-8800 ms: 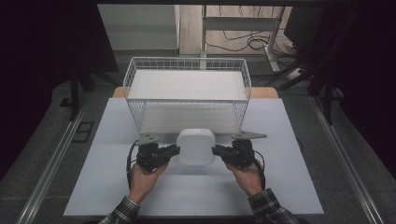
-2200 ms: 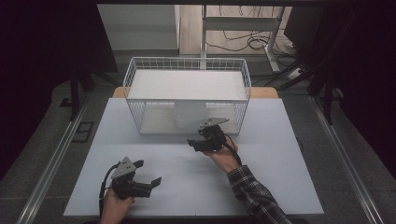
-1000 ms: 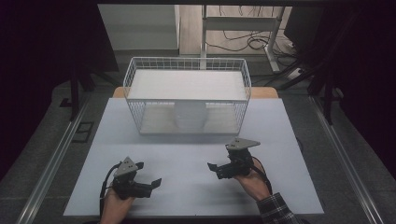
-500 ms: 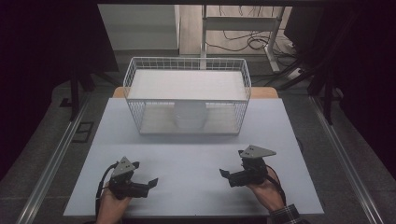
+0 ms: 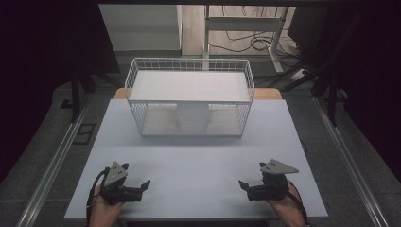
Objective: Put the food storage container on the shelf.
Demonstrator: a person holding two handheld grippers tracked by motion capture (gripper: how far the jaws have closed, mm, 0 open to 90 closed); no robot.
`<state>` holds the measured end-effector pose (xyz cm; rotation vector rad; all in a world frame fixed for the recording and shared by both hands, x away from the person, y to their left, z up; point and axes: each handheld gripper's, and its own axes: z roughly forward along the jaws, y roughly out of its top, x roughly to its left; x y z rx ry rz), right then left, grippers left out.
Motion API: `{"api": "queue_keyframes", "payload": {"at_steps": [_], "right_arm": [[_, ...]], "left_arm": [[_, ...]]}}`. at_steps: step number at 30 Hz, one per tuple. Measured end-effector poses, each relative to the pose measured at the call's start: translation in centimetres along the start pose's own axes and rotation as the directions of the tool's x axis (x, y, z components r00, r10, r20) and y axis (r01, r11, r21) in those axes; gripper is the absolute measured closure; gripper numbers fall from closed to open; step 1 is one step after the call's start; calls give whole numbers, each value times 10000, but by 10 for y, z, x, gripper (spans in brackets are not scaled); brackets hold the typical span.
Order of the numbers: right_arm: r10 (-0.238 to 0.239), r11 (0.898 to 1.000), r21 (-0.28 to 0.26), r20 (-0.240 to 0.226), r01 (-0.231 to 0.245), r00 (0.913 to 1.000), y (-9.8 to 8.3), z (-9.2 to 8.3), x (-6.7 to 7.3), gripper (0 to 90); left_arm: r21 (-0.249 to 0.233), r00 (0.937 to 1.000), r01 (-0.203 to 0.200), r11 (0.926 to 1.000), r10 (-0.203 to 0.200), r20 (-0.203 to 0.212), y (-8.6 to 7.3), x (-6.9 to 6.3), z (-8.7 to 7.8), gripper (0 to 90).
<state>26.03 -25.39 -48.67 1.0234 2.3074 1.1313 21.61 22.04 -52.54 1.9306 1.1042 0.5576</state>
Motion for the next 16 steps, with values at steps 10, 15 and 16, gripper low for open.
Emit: {"api": "queue_keyframes", "payload": {"at_steps": [10,15,16], "right_arm": [[543,9974,471,221,-553,9983,-23,-3,-10,0],[454,9967,664,210,-467,9987,-24,0,-10,0],[425,9964,724,218,-439,9989,-25,1,-9,0]], "left_arm": [[499,9987,403,9979,-418,287,-10,7,0,0],[596,9990,314,9977,-332,289,-10,6,2,0],[606,9991,285,9978,-303,293,-10,6,3,0]]}}
